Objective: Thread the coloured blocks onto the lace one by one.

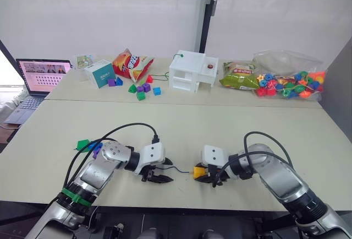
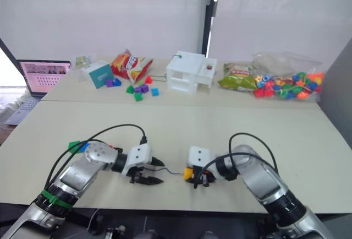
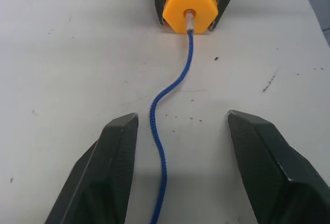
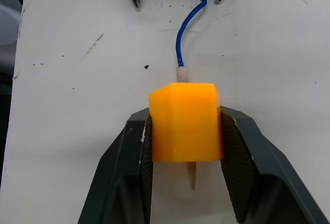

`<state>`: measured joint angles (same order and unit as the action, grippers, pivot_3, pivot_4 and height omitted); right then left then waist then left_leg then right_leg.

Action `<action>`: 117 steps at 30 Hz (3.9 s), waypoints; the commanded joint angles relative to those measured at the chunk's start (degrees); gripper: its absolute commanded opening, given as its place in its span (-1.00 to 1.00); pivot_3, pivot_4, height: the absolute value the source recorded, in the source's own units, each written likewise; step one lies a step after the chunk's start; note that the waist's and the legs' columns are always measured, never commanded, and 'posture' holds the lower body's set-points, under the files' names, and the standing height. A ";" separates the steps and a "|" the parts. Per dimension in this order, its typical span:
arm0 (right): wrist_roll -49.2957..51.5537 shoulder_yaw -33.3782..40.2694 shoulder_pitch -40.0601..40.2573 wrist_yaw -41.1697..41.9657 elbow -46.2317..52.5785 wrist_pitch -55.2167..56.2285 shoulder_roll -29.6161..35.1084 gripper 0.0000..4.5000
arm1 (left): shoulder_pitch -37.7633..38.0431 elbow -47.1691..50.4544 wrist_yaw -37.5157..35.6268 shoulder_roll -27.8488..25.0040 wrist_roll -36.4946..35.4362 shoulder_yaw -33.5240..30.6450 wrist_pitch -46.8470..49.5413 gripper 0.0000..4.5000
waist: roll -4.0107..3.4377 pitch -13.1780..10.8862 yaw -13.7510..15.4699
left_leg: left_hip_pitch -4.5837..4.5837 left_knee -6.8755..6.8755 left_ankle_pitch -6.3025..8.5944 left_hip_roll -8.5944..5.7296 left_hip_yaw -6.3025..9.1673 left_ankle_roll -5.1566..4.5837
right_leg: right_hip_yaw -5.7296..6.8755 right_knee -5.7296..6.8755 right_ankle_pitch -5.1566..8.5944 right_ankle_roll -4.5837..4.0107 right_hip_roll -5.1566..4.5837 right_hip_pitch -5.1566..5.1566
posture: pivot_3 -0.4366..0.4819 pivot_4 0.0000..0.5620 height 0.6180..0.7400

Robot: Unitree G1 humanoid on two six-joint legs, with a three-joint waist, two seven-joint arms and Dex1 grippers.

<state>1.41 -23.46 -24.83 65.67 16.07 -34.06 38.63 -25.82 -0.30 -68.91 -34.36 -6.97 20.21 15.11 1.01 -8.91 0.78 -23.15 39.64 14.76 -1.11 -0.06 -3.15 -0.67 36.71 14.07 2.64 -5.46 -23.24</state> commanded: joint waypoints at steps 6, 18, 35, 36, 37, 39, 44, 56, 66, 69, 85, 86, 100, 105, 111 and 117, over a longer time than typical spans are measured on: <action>0.15 -2.23 2.06 -0.27 0.49 -2.56 0.87 -0.42 | 0.68 1.31 -0.47 1.68 -0.60 0.59 -0.02 -0.99 | 0.00 0.00 -0.05 | -0.01 0.00 0.01 0.00 -0.01 -0.01 | -0.01 0.00 0.00 0.00 0.02 -0.02 | -0.05 -0.47 1.00; -0.71 -4.62 -1.06 -2.62 -0.89 -5.09 -3.20 -0.42 | -1.84 3.06 2.30 6.95 0.11 2.21 3.08 -0.99 | 0.01 0.00 -0.69 | 0.03 -0.01 0.00 0.06 0.00 -0.01 | -0.04 0.04 0.00 -0.01 0.13 -0.02 | -0.05 -0.47 1.00; 0.22 -2.59 -2.48 -5.31 0.71 -8.31 -5.38 0.33 | -3.36 6.98 0.46 3.28 -2.79 -0.35 9.02 0.10 | 0.02 0.01 -1.85 | 0.37 -0.27 -0.03 0.09 -0.03 0.04 | -0.16 0.18 0.05 -0.11 0.16 0.04 | -0.05 -0.47 1.00; 0.70 -1.85 -2.31 -5.32 1.94 -9.07 -4.73 0.49 | -3.81 7.09 0.09 2.68 -2.13 0.02 8.31 0.25 | 0.02 0.01 -1.66 | 0.33 -0.28 -0.03 0.07 -0.03 0.05 | -0.16 0.18 0.05 -0.11 0.13 -0.01 | -0.05 -0.47 1.00; 1.04 -1.38 -2.21 -5.44 2.74 -9.61 -4.29 0.64 | -4.11 7.15 -0.16 2.27 -1.71 0.32 7.81 0.40 | 0.02 0.01 -1.52 | 0.28 -0.28 -0.03 0.06 -0.02 0.05 | -0.14 0.16 0.05 -0.11 0.12 -0.03 | -0.05 -0.47 1.00; 1.46 -0.36 -1.85 -5.59 4.22 -10.24 -2.80 0.94 | -5.04 7.45 -0.32 2.36 -1.94 1.15 8.84 0.70 | 0.01 0.01 -1.11 | 0.12 -0.29 -0.03 0.02 -0.02 0.05 | -0.13 0.12 0.05 -0.10 0.06 -0.15 | -0.05 -0.47 1.00; 3.10 3.79 1.55 -5.51 8.34 -10.44 3.08 0.97 | -6.69 5.47 3.07 6.29 1.43 5.22 7.40 0.70 | 0.01 0.00 0.52 | -0.36 -0.28 -0.03 -0.22 -0.02 0.04 | -0.07 0.04 0.01 -0.02 -0.16 -0.49 | -0.05 -0.47 1.00; 5.61 10.08 11.93 -9.15 11.67 -8.69 9.02 0.97 | -10.34 -5.57 2.60 13.12 5.18 9.57 -1.61 0.70 | 0.03 -0.01 0.48 | -0.66 0.17 -0.01 -0.16 -0.06 -0.02 | -0.08 0.12 -0.03 0.08 -0.04 -0.62 | -0.05 -0.47 1.00; 7.47 10.91 15.17 -12.42 13.84 -8.83 8.17 1.00 | -11.47 -8.84 -0.25 13.45 6.35 10.24 -5.35 -0.42 | 0.02 0.00 0.28 | -0.65 0.18 -0.01 -0.13 -0.05 -0.02 | -0.08 0.14 -0.03 0.08 -0.01 -0.60 | -0.05 -0.47 1.00; 7.92 11.13 15.91 -12.58 14.33 -8.41 8.41 0.89 | -11.34 -8.80 -0.43 13.21 6.62 10.04 -5.14 -0.42 | 0.03 0.00 0.26 | -0.65 0.18 -0.01 -0.13 -0.05 -0.02 | -0.08 0.14 -0.03 0.08 -0.01 -0.60 | -0.05 -0.47 1.00; 7.32 11.61 15.87 -12.09 8.17 -2.59 11.16 -1.00 | -9.23 -5.48 -0.32 11.21 5.55 8.08 -3.34 -0.42 | 0.03 -0.01 0.10 | -0.07 0.17 0.02 -0.04 -0.01 -0.06 | -0.02 -0.01 -0.01 0.12 0.03 0.06 | -0.05 -0.47 1.00; 7.46 11.38 15.55 -12.10 8.11 -2.47 10.91 -1.00 | -8.89 -4.92 -0.25 10.85 5.33 7.68 -3.02 -0.42 | 0.03 -0.01 0.08 | -0.08 0.17 0.02 -0.04 -0.01 -0.06 | -0.03 -0.01 -0.01 0.12 0.03 0.06 | -0.05 -0.47 1.00; 9.27 8.87 10.22 -10.33 10.43 -4.15 9.22 -1.00 | -1.52 -16.41 -5.97 -16.60 4.77 -6.13 -11.52 -0.42 | -0.02 -0.02 -1.32 | 0.02 -0.05 0.02 0.07 -0.02 -0.04 | -0.08 0.09 0.07 -0.05 0.09 -0.13 | -0.05 -0.47 1.00; 9.34 7.79 9.05 -9.81 10.21 -4.19 8.97 -1.00 | -2.00 -29.71 -5.44 -22.96 8.55 -7.43 -21.60 -0.42 | -0.06 -0.03 -1.50 | 0.16 -0.16 0.02 0.05 -0.06 -0.04 | -0.08 0.08 0.08 -0.05 0.04 -0.07 | -0.05 -0.47 1.00; 9.05 6.88 8.20 -9.83 9.38 -4.04 8.35 -1.00 | -3.67 -28.40 -6.84 -20.81 3.72 -10.36 -19.70 -0.19 | -0.15 -0.01 -1.49 | 0.29 -0.39 0.01 0.06 -0.16 -0.02 | -0.12 0.12 0.12 -0.09 0.05 -0.07 | -0.05 -0.47 1.00; 9.08 6.54 7.59 -9.83 8.89 -4.31 7.57 -1.00 | -5.48 -23.66 -10.57 -21.54 3.35 -10.28 -14.30 0.76 | -0.13 -0.03 -1.27 | 0.17 -0.38 0.01 0.03 -0.17 -0.02 | -0.09 0.09 0.13 -0.05 0.02 -0.12 | -0.05 -0.47 1.00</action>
<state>10.27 -17.34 -16.87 56.03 24.14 -38.43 46.39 -30.69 -25.54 -77.68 -55.14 -4.07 9.61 -0.71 0.88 -8.94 -0.49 -23.03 39.25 14.76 -1.09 -0.22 -3.17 -0.75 36.79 14.21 2.59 -5.44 -23.38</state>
